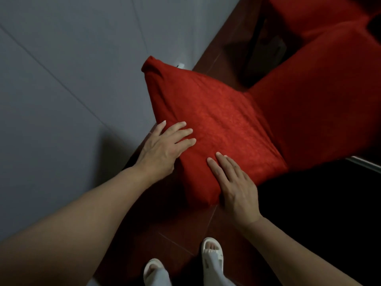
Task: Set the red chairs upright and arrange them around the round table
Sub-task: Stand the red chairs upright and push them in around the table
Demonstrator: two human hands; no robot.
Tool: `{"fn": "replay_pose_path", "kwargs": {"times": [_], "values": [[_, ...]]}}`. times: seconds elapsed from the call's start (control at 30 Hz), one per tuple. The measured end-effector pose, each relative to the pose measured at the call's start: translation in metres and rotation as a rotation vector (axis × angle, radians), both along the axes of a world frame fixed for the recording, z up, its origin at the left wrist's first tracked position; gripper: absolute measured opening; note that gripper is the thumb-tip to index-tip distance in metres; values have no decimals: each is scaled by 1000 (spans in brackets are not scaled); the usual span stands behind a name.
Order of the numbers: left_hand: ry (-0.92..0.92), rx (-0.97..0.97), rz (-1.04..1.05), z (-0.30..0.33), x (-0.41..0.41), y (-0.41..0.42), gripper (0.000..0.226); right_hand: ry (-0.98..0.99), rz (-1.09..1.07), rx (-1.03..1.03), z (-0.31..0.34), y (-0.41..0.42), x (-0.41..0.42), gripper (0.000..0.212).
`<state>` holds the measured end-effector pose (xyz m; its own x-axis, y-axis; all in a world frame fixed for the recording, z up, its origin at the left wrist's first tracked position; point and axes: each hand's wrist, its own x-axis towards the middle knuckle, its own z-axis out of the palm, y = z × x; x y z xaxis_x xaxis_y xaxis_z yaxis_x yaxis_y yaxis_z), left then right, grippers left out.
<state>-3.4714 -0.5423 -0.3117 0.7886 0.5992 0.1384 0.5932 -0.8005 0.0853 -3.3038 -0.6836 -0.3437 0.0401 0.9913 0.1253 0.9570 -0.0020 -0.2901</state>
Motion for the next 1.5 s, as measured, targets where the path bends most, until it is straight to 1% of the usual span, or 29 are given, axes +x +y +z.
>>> {"fn": "replay_pose_path", "kwargs": {"times": [0.1, 0.23, 0.3, 0.37, 0.47, 0.57, 0.63, 0.77, 0.87, 0.97, 1.07, 1.17, 1.33, 1.5], "values": [[3, 25, -62, 26, 30, 8, 71, -11, -44, -49, 34, -3, 27, 88], [38, 11, -116, 59, 65, 13, 82, -21, -100, -220, 84, -2, 55, 106], [56, 17, -153, 74, 81, 15, 79, -23, -78, -279, 106, 1, 65, 105], [74, 25, -188, 89, 97, 18, 74, 21, -88, -375, 129, 4, 74, 105], [140, 29, -205, 110, 126, 20, 64, 81, -184, -481, 158, 7, 82, 111], [204, 49, -243, 136, 161, 18, 50, 120, -339, -457, 180, 11, 90, 104], [242, 58, -242, 153, 188, 18, 45, 66, -436, -411, 191, 18, 103, 90], [237, 65, -232, 168, 227, 23, 43, -72, -534, -363, 206, 34, 131, 60], [210, 61, -267, 177, 254, 30, 44, -92, -555, -353, 219, 42, 158, 49], [177, 63, -326, 183, 278, 43, 47, -78, -580, -352, 231, 45, 186, 46], [206, 55, -336, 194, 302, 64, 55, -73, -609, -346, 242, 48, 212, 46], [237, 101, -365, 204, 334, 81, 59, -104, -669, -338, 253, 53, 238, 44], [195, 170, -405, 210, 382, 88, 43, -132, -796, -336, 261, 62, 272, 46], [182, 140, -485, 218, 417, 97, 40, -205, -942, -319, 260, 71, 298, 60]]}}
